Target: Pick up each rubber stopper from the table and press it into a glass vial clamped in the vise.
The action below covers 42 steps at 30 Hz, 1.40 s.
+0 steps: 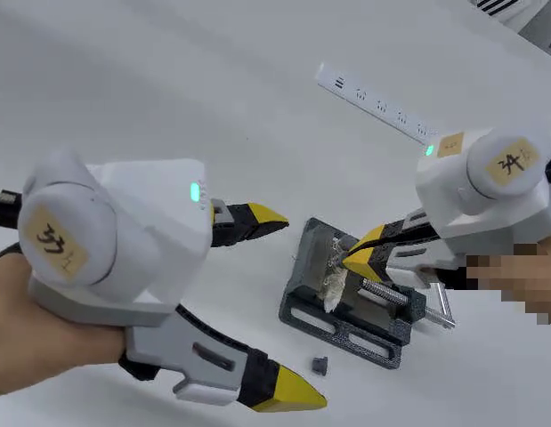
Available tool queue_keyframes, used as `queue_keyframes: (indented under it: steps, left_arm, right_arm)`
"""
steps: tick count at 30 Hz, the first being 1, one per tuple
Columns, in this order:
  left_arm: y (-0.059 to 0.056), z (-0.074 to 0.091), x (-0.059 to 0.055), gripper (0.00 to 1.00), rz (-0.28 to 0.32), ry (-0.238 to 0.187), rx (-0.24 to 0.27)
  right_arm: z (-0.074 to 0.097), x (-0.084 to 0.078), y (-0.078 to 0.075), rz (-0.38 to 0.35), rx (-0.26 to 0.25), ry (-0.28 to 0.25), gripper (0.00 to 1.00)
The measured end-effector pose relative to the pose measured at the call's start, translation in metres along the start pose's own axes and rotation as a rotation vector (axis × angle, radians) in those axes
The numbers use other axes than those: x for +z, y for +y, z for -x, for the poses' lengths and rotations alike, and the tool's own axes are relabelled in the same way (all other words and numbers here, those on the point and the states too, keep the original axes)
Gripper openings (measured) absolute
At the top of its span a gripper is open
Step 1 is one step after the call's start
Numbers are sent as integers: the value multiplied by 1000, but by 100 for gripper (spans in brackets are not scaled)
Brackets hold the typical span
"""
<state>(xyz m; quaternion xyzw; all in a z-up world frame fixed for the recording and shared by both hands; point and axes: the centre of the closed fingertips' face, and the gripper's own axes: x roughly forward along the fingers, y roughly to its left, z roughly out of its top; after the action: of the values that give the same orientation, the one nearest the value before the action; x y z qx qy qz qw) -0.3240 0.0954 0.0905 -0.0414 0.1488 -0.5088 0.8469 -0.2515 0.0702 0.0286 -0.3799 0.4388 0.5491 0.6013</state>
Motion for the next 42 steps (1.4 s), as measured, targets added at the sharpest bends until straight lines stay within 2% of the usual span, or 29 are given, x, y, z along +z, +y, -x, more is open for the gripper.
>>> queue_keyframes:
  steps: [14, 25, 31, 42]
  left_arm:
    - [0, 1, 0, 90, 2, -7, 6]
    - [0, 1, -1, 91, 1, -9, 6]
    - [1, 2, -1, 90, 3, -11, 11]
    - [1, 4, 0, 90, 7, -15, 17]
  right_arm:
    - [-2, 0, 0, 26, 15, 50, 1]
    - [-2, -1, 0, 21, 18, 59, 0]
    - [-5, 1, 1, 47, 10, 73, 0]
    - [-5, -1, 2, 19, 9, 71, 0]
